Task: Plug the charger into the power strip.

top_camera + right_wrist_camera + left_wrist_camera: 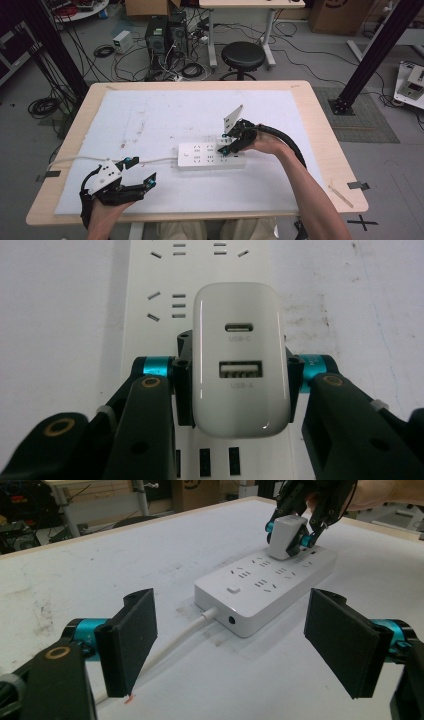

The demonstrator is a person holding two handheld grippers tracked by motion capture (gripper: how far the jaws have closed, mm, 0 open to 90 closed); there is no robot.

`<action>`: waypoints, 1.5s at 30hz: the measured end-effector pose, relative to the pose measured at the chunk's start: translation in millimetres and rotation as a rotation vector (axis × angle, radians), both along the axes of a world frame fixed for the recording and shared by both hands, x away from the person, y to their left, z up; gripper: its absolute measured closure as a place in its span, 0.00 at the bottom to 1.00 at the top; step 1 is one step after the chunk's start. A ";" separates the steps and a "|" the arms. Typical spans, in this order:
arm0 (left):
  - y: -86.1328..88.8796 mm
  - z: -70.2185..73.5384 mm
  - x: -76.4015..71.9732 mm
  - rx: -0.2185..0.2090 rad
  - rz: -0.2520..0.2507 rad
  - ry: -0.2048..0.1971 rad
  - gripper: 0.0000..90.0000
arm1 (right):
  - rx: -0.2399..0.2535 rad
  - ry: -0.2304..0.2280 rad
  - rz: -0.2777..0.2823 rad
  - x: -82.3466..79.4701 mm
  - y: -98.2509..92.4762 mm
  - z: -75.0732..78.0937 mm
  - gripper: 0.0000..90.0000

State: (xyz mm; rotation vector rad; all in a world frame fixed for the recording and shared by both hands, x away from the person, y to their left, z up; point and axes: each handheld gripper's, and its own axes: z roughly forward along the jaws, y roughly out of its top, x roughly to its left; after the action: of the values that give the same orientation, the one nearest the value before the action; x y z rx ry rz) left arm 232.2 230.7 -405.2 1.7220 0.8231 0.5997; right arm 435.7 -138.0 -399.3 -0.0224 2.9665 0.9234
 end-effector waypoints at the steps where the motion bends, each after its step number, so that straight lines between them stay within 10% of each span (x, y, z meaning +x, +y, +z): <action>1: 2.3 -0.7 -1.0 -0.001 0.006 0.004 0.24 | 0.002 -0.014 0.006 -0.8 -0.1 -0.1 0.71; 6: 6.0 -1.6 -2.0 -0.010 0.018 0.009 0.24 | 0.009 -0.074 0.001 -8.7 -0.8 -1.5 0.71; 18: 7.9 -1.4 -2.4 -0.014 0.029 0.017 0.24 | 0.067 0.019 0.004 3.6 -5.6 -6.2 0.71; 28: 5.6 -2.3 -1.0 -0.011 0.026 0.026 0.24 | 0.066 -0.050 0.004 -5.3 -5.1 -7.2 0.71; 45: 10.1 -2.7 -4.5 -0.011 0.043 0.029 0.24 | 0.107 0.031 0.000 4.1 -6.4 -12.6 0.71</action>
State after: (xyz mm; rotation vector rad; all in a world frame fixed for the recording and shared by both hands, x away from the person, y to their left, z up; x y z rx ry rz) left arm 227.7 240.8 -407.9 1.7104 0.8839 0.5997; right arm 439.8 -144.4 -411.9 -0.0055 2.9406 1.0904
